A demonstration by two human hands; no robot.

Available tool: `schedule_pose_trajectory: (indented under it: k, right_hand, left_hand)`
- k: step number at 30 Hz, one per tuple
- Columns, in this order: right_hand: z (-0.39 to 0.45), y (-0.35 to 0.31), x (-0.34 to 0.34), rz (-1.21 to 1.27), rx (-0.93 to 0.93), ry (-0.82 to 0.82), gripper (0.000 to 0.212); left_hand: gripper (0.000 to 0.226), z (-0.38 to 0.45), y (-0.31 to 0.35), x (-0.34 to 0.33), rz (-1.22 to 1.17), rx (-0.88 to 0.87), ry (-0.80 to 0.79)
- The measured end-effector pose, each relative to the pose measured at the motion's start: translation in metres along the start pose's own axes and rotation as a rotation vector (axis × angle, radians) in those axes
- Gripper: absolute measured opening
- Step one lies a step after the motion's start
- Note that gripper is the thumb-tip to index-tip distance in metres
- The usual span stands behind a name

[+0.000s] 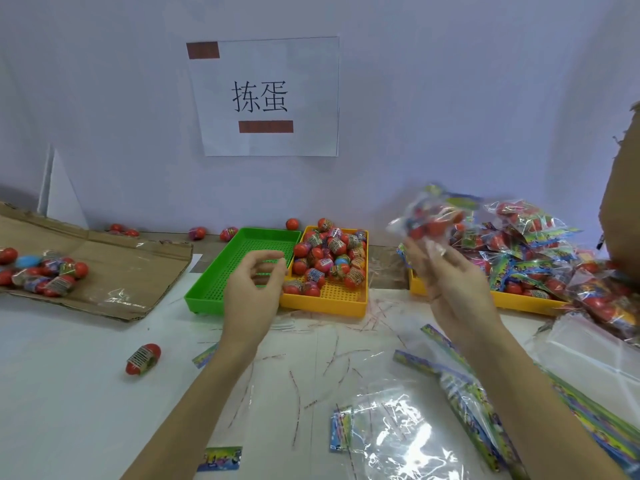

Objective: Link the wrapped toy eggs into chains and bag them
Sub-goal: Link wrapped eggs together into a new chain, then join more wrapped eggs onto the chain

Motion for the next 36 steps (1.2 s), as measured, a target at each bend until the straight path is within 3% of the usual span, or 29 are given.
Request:
schedule_pose_trajectory:
  k: [2, 4, 9, 12, 15, 18, 20, 28, 36]
  right_hand:
    - [0.005, 0.001, 0.013, 0.132, -0.023, 0.073, 0.041]
    - [0.003, 0.012, 0.015, 0.081, -0.088, 0.087, 0.042]
    - [0.002, 0.022, 0.012, -0.479, -0.019, 0.074, 0.021]
    - [0.007, 0.025, 0.008, -0.795, 0.041, 0.041, 0.027]
    - [0.007, 0.030, 0.005, -1.019, 0.070, 0.030, 0.033]
    - [0.008, 0.034, 0.006, -1.069, 0.072, 0.018, 0.036]
    - [0.008, 0.035, 0.006, -1.095, 0.074, 0.017, 0.037]
    - [0.006, 0.039, 0.002, -1.095, 0.068, -0.034, 0.035]
    - [0.004, 0.036, -0.012, -1.197, 0.159, -0.146, 0.017]
  left_hand:
    - [0.009, 0.003, -0.001, 0.004, 0.064, -0.009, -0.002]
    - [0.008, 0.004, -0.002, 0.003, 0.145, -0.016, -0.028]
    - [0.010, -0.010, 0.008, -0.024, 0.453, -0.231, -0.204]
    - [0.005, -0.030, 0.016, -0.056, 0.519, -0.376, -0.472]
    - [0.022, -0.061, 0.009, -0.086, 0.370, -0.272, -0.813]
    - [0.045, -0.101, -0.004, -0.110, 0.385, -0.184, -1.113]
    - [0.056, -0.120, -0.008, -0.119, 0.467, -0.237, -1.252]
    - [0.031, -0.102, -0.007, -0.113, 0.645, -0.452, -1.110]
    - [0.030, -0.081, -0.015, -0.101, 0.712, -0.419, -1.001]
Point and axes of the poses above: each hand's wrist, its own z-axis towards the middle knuckle, its own x-axis out of the back of the hand, y = z × x, the point moved 9 cm from there along z, towards the middle knuckle, and after that the axes turned 11 degrees about -z, right-handed, at the moved point
